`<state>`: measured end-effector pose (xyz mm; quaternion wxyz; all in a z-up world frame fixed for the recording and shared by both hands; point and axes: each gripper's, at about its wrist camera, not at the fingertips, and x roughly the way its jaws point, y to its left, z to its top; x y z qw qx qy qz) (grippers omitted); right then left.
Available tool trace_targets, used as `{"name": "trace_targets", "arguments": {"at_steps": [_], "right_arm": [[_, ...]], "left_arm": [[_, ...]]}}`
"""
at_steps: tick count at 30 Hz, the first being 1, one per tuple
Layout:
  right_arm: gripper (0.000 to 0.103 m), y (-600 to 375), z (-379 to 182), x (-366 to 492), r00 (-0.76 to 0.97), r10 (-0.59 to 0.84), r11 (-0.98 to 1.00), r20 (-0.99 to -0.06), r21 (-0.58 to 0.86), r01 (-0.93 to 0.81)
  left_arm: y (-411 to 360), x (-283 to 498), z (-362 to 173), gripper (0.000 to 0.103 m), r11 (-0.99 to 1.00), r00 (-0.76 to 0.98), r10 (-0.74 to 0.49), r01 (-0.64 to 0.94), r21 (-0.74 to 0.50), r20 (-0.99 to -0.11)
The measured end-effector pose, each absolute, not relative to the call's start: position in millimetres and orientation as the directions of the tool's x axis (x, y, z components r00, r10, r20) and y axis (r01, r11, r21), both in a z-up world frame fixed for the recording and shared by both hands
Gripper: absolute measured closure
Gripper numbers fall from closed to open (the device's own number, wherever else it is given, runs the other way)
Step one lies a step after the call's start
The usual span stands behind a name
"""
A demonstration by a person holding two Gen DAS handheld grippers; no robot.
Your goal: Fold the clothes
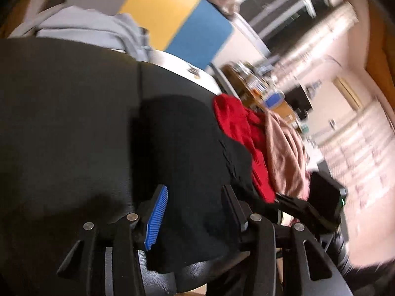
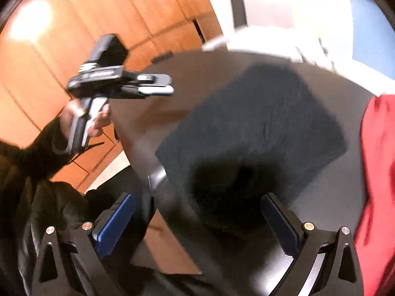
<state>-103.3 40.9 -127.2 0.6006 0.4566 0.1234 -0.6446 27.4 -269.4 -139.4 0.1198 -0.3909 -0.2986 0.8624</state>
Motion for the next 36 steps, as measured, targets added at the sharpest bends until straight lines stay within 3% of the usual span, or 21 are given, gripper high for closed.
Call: {"name": "trace_targets", "arguments": {"at_steps": [3,6,8,10,11,13,15,17,20,27,30,32,36], "right_arm": [[0.0,40,-147,-105,0.187,-0.691,-0.277,-0.698,0.495,0.824],[0.005,34,-164,-107,0.214,-0.775,-0.28,-0.594,0.627,0.727],[0.038,42,-171,-103,0.217,-0.82,-0.267,-0.529,0.69,0.673],[0.04,57,-183,-95,0.189,-0.817,-0.305,-0.546,0.685,0.661],[0.059,68,-194,-92,0.169,-0.8,-0.342,-0.576,0.668,0.661],[0.066,90,-201,-93,0.15,-0.817,-0.362,-0.557,0.698,0.618],[0.064,106,-197,-97,0.114,-0.831,-0.393,-0.545,0.719,0.574],[0.036,116,-185,-99,0.05,-0.842,-0.414,-0.537,0.703,0.579],[0.016,126,-163,-104,-0.09,-0.839,-0.472,-0.536,0.635,0.612],[0.017,109,-150,-141,-0.283,-0.806,-0.573,-0.52,0.564,0.595],[0.032,97,-161,-157,-0.273,-0.783,-0.602,-0.558,0.571,0.558],[0.068,95,-163,-162,-0.279,-0.775,-0.613,-0.568,0.566,0.551],[0.085,89,-146,-175,-0.357,-0.73,-0.669,-0.583,0.5,0.55]], "left_arm": [[-242,16,-150,0.058,-0.83,-0.631,0.451,-0.037,-0.556,-0.631],[-214,7,-169,0.058,-0.875,-0.563,0.438,-0.087,-0.476,-0.701],[-198,14,-182,0.059,-0.909,-0.536,0.4,-0.129,-0.395,-0.743],[-184,28,-192,0.059,-0.936,-0.556,0.352,-0.183,-0.301,-0.753],[-183,30,-190,0.059,-0.935,-0.552,0.354,-0.185,-0.303,-0.755],[-181,34,-188,0.059,-0.934,-0.545,0.358,-0.186,-0.306,-0.758],[-177,32,-178,0.059,-0.935,-0.559,0.352,-0.181,-0.304,-0.751],[-171,29,-168,0.059,-0.925,-0.577,0.38,-0.224,-0.308,-0.723],[-156,24,-161,0.058,-0.915,-0.583,0.403,-0.282,-0.29,-0.706],[-142,15,-163,0.058,-0.89,-0.573,0.454,-0.313,-0.331,-0.682],[-136,10,-164,0.058,-0.88,-0.575,0.475,-0.323,-0.348,-0.666],[-136,9,-162,0.058,-0.861,-0.582,0.508,-0.335,-0.382,-0.636],[-133,9,-157,0.056,-0.784,-0.554,0.62,-0.412,-0.464,-0.556]]}}
